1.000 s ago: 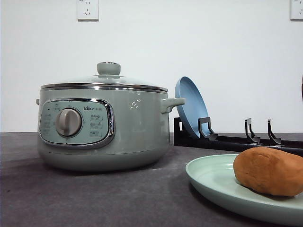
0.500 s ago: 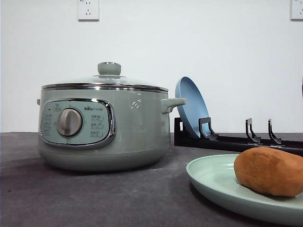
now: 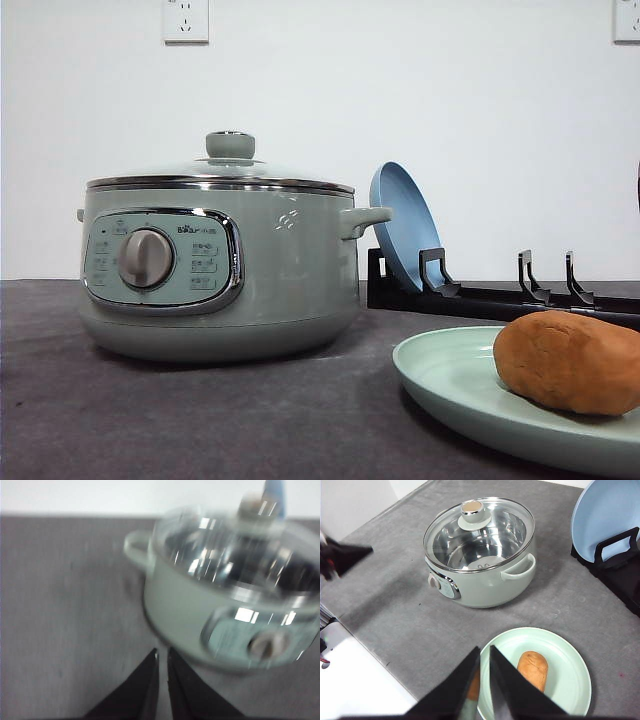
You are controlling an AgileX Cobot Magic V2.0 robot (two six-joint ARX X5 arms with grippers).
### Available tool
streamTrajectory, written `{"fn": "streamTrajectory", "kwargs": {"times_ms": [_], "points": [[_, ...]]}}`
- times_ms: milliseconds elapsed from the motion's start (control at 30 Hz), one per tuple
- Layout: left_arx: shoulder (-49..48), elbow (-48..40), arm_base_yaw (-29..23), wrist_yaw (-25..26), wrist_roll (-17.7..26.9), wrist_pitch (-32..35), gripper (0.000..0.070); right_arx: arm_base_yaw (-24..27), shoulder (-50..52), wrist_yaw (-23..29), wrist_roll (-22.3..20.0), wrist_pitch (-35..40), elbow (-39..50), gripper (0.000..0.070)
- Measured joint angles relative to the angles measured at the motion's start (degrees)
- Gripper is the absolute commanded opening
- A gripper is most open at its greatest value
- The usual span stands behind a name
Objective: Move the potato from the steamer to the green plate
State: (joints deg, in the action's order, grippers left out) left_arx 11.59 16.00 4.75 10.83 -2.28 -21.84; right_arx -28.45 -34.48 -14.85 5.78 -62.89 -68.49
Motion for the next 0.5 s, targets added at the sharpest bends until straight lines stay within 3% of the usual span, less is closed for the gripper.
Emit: {"fn": "streamTrajectory", "kwargs": {"times_ms": [200,333,500], "points": [[-5.18,-7.79,-0.61,-0.50,-0.10,-0.09,0.0026,0.00,0.00,0.00,0.00,0.00,0.00,0.0023],[-7.37,-10.06,-1.47,-3.58,-0.20,0.22,0.0026,0.00,0.00,0.02,0.00,0.00,0.00,0.0023],[-9.78,-12.52,-2.56,-6.42,-0.20,7.07,0.0026,0.00,0.00,0.00,0.00,0.00,0.00,0.0023]]}}
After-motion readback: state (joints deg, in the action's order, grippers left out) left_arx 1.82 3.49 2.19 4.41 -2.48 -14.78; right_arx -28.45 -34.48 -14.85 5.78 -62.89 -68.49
